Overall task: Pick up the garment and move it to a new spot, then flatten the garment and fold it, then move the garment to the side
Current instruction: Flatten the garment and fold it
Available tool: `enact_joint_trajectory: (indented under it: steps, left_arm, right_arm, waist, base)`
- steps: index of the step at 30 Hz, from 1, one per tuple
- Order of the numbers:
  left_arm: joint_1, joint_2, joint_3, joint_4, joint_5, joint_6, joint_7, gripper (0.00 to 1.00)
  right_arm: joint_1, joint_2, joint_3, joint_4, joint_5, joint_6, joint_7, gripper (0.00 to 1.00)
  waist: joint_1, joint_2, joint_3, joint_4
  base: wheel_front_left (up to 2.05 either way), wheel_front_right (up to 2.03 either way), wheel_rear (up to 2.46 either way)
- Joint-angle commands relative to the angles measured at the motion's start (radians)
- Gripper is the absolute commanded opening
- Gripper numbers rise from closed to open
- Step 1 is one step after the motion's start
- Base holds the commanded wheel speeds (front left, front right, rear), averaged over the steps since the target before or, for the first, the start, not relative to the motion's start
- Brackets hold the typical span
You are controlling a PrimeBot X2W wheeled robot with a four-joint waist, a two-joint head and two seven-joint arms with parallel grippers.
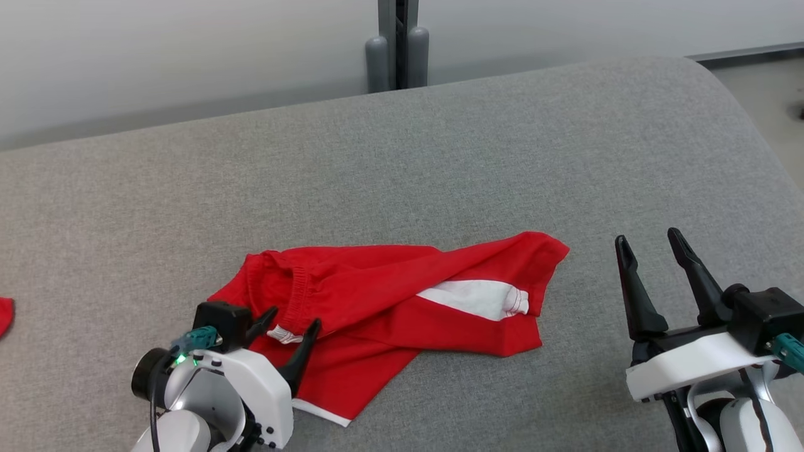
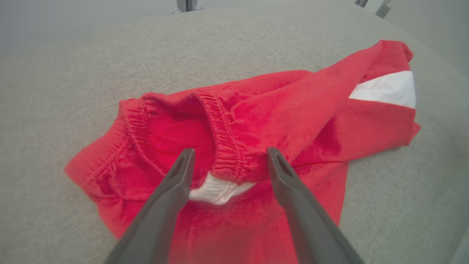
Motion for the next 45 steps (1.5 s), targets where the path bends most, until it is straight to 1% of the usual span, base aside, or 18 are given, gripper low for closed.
enact_joint_trajectory:
  steps: [1, 2, 3, 8, 13, 15, 18, 23, 24, 25, 26, 29, 30, 31, 34, 35, 41, 45]
  left_arm:
    - [-0.027, 0.011, 0.002, 0.004, 0.008, -0.007, 0.001, 1.00]
    - [-0.034, 0.012, 0.001, 0.008, 0.009, -0.009, -0.004, 0.73]
    - [-0.037, 0.011, -0.001, 0.011, 0.007, -0.013, -0.001, 0.00]
    - [-0.057, 0.017, 0.002, -0.031, -0.001, -0.026, -0.006, 0.00]
    - [-0.087, 0.040, 0.023, -0.122, 0.010, -0.007, 0.005, 0.00]
    - [-0.119, 0.046, 0.030, -0.132, 0.008, -0.009, 0.020, 0.00]
    - [-0.175, 0.038, 0.042, -0.096, -0.012, -0.021, 0.041, 0.00]
    - [-0.257, 0.011, 0.055, 0.059, -0.060, -0.058, 0.059, 0.00]
    - [-0.269, 0.008, 0.062, 0.091, -0.066, -0.060, 0.054, 0.04]
    - [-0.280, 0.004, 0.063, 0.122, -0.074, -0.062, 0.052, 0.36]
    - [-0.286, -0.001, 0.063, 0.149, -0.076, -0.069, 0.048, 1.00]
    - [-0.296, -0.018, 0.075, 0.213, -0.078, -0.066, 0.001, 1.00]
    - [-0.294, -0.023, 0.083, 0.227, -0.081, -0.059, -0.021, 1.00]
    - [-0.292, -0.030, 0.102, 0.236, -0.082, -0.041, -0.064, 1.00]
    - [-0.265, -0.047, 0.128, 0.252, -0.069, -0.009, -0.154, 1.00]
    - [-0.265, -0.047, 0.128, 0.252, -0.069, -0.009, -0.154, 1.00]
    - [-0.202, -0.043, 0.197, 0.188, -0.039, 0.074, -0.352, 1.00]
    - [-0.141, -0.031, 0.235, 0.100, -0.015, 0.117, -0.418, 1.00]
  right_arm:
    - [-0.013, -0.005, -0.005, 0.004, 0.005, 0.000, -0.009, 1.00]
    - [-0.018, -0.005, -0.006, 0.006, 0.007, 0.000, -0.014, 1.00]
    - [-0.021, -0.005, -0.007, 0.008, 0.008, 0.000, -0.016, 1.00]
    - [-0.031, -0.005, -0.014, 0.018, 0.013, 0.000, -0.029, 1.00]
    - [-0.039, -0.005, -0.029, 0.021, 0.015, 0.000, -0.035, 1.00]
    - [-0.042, -0.005, -0.033, 0.023, 0.015, 0.000, -0.035, 1.00]
    - [-0.060, -0.005, -0.030, 0.026, 0.015, 0.000, -0.031, 1.00]
    - [-0.083, -0.005, -0.011, 0.037, 0.018, 0.000, -0.028, 1.00]
    - [-0.087, -0.005, -0.006, 0.041, 0.019, 0.000, -0.030, 1.00]
    - [-0.091, -0.005, -0.003, 0.045, 0.020, 0.000, -0.033, 1.00]
    - [-0.093, -0.005, 0.000, 0.048, 0.021, 0.000, -0.037, 1.00]
    - [-0.092, -0.005, 0.000, 0.055, 0.026, 0.000, -0.043, 1.00]
    - [-0.089, -0.005, -0.001, 0.060, 0.027, 0.000, -0.043, 1.00]
    - [-0.085, -0.005, -0.004, 0.064, 0.027, 0.000, -0.042, 1.00]
    - [-0.073, -0.005, -0.011, 0.071, 0.025, 0.000, -0.043, 1.00]
    - [-0.073, -0.005, -0.011, 0.071, 0.025, 0.000, -0.043, 1.00]
    - [-0.067, -0.005, -0.017, 0.061, 0.012, 0.000, -0.036, 1.00]
    - [-0.057, -0.005, -0.021, 0.050, 0.003, 0.000, -0.030, 1.00]
  waist:
    - [0.0000, 0.0000, 0.025, -0.012]
    - [0.0000, 0.0000, 0.031, -0.014]
    - [0.0000, 0.0000, 0.037, -0.015]
    - [0.0000, 0.0000, 0.052, -0.014]
    - [0.0000, 0.0000, 0.062, -0.002]
    - [0.0000, 0.0000, 0.066, 0.004]
    - [0.0000, 0.0000, 0.074, 0.005]
    - [0.0000, 0.0000, 0.086, -0.012]
    - [0.0000, 0.0000, 0.087, -0.017]
    - [0.0000, 0.0000, 0.087, -0.020]
    - [0.0000, 0.0000, 0.087, -0.022]
    - [0.0000, 0.0000, 0.085, -0.026]
    - [0.0000, 0.0000, 0.082, -0.026]
    - [0.0000, 0.0000, 0.080, -0.025]
    - [0.0000, 0.0000, 0.069, -0.016]
    - [0.0000, 0.0000, 0.069, -0.016]
    - [0.0000, 0.0000, 0.045, 0.014]
    - [0.0000, 0.0000, 0.027, 0.040]
  base:
    - [0.00, 0.00, 0.00]
    - [0.00, 0.00, 0.00]
    - [0.00, 0.00, 0.00]
    - [0.00, 0.00, 0.00]
    - [0.00, 0.00, 0.00]
    - [0.00, 0.00, 0.00]
    - [0.00, 0.00, 0.00]
    - [0.00, 0.00, 0.00]
    - [0.00, 0.00, 0.00]
    - [0.00, 0.00, 0.00]
    - [0.00, 0.00, 0.00]
    - [0.00, 0.00, 0.00]
    - [0.00, 0.00, 0.00]
    - [0.00, 0.00, 0.00]
    - [0.00, 0.00, 0.00]
    - [0.00, 0.00, 0.00]
    - [0.00, 0.00, 0.00]
    - [0.00, 0.00, 0.00]
